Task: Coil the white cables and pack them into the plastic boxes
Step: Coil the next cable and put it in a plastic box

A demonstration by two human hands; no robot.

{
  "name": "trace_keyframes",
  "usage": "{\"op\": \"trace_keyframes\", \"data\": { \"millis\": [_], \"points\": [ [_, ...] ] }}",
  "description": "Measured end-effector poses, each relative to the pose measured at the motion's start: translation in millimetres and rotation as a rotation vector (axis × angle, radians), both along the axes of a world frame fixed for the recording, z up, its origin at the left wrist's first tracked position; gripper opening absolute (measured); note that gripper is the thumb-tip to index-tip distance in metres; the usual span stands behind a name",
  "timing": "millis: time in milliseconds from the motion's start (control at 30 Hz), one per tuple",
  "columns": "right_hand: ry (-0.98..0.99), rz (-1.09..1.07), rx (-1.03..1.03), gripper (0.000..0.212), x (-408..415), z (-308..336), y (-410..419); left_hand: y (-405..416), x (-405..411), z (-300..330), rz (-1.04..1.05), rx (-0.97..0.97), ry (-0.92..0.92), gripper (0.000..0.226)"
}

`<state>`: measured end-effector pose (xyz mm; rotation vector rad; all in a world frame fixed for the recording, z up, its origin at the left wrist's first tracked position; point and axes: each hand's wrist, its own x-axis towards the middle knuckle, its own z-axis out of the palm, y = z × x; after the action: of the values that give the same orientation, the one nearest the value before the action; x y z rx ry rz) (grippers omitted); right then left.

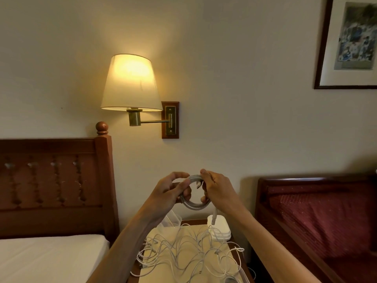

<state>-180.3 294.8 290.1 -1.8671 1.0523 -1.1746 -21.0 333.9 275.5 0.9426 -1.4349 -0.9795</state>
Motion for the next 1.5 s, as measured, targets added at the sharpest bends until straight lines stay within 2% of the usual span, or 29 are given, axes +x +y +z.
{"op": "trace_keyframes", "data": {
  "millis": [100,200,300,400,433,500,567,700,833,900,967,1067,1167,1333,1433,1500],
  "points": [
    [-0.164,0.209,0.273,0.042,-3,6,2,-2,3,-3,-0.104,0.049,0.167,0.027],
    [-0.156,0.218,0.259,0.041,1,8,2,-4,6,-4,-0.155,0.045,0.195,0.027],
    [-0.023,0.135,0.094,0.043,4,6,-1,2,3,5,-0.130,0.061,0.051,0.041],
    [0.064,0.111,-0.022,0.040,6,4,-1,9,-2,19,0.035,0.107,-0.256,0.067],
    [0.071,0.112,-0.042,0.038,6,4,0,8,-2,22,0.075,0.125,-0.317,0.065],
    [0.089,0.114,-0.067,0.036,6,5,1,8,-1,28,0.119,0.165,-0.369,0.041],
    [0.097,0.114,-0.083,0.035,5,6,3,10,4,29,0.057,0.222,-0.323,0.028],
    [0.092,0.124,-0.140,0.033,3,8,4,11,16,24,-0.202,0.330,-0.057,0.021],
    [0.127,0.140,-0.218,0.030,1,6,6,8,17,20,-0.301,0.395,0.043,0.046],
    [0.138,0.158,-0.228,0.029,0,3,7,7,15,19,-0.267,0.419,0.063,0.051],
    [0.097,0.186,-0.205,0.030,0,3,6,8,10,18,-0.203,0.416,0.091,0.047],
    [0.013,0.252,-0.151,0.029,-6,5,0,7,3,13,-0.122,0.355,0.173,0.044],
    [0.028,0.260,-0.129,0.020,-16,2,-5,4,3,5,-0.013,0.299,0.239,0.043],
    [0.074,0.047,-0.137,0.009,-25,-12,-5,-4,2,-4,0.105,0.247,0.305,0.045],
    [0.195,-0.139,-0.222,0.011,-27,-9,-4,-7,-3,-5,0.182,0.202,0.237,0.045],
    [0.208,-0.185,-0.221,0.011,-29,0,-2,-8,-5,-6,0.257,0.162,0.170,0.045]
  ]
}}
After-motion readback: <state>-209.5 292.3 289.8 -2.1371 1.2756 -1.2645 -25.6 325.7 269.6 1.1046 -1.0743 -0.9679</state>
